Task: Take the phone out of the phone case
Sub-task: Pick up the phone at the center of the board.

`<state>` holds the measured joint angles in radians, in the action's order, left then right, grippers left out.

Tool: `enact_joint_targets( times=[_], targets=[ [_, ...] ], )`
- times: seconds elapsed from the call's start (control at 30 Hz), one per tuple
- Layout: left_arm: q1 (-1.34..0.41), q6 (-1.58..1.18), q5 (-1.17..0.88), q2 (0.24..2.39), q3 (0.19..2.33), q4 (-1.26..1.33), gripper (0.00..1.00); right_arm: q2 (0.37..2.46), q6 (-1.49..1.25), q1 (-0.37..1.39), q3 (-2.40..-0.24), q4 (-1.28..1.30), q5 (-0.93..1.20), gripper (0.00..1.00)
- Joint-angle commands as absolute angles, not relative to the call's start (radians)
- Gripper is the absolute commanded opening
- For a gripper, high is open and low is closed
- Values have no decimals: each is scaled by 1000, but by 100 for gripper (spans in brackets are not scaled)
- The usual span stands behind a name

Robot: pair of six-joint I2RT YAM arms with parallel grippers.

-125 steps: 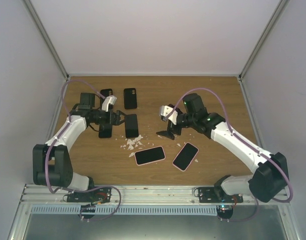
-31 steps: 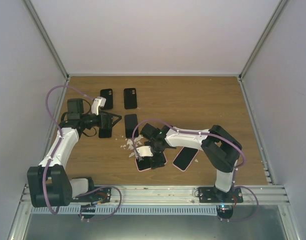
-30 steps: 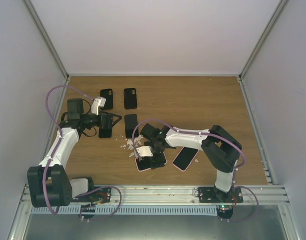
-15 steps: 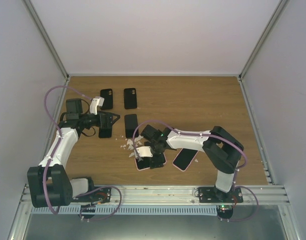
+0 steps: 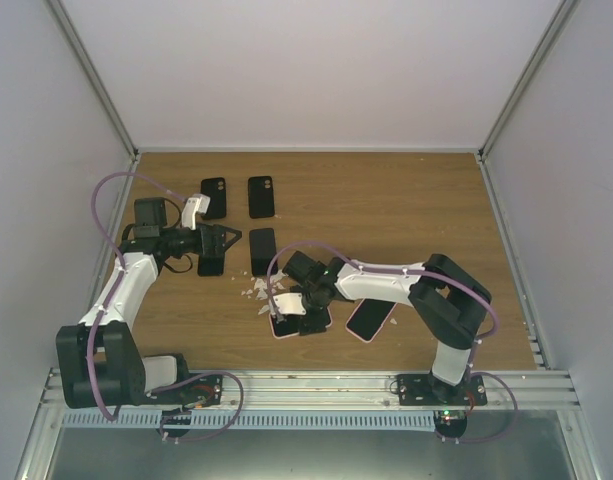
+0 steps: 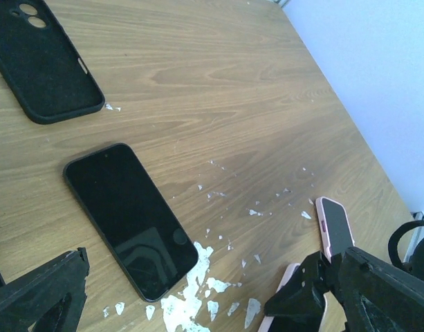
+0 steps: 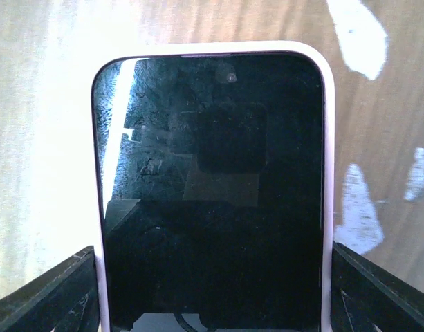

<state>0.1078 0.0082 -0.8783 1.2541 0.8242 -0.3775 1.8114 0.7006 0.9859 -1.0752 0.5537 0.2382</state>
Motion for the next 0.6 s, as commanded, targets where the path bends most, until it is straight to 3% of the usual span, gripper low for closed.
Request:
enact_joint_targets(
  times=[0.0,0.3,0.57],
  targets=[
    [117,6,-904,1256,833,-333,99,1782,678,963,-1141,513,193,74],
    [119,-45,-963,1245,828,-310,99,1676,563,873,-1186,358,194,72],
    [114,-161,-1057,1153,830,-210,87,1588,453,798,-1213,246,168,70]
  ],
)
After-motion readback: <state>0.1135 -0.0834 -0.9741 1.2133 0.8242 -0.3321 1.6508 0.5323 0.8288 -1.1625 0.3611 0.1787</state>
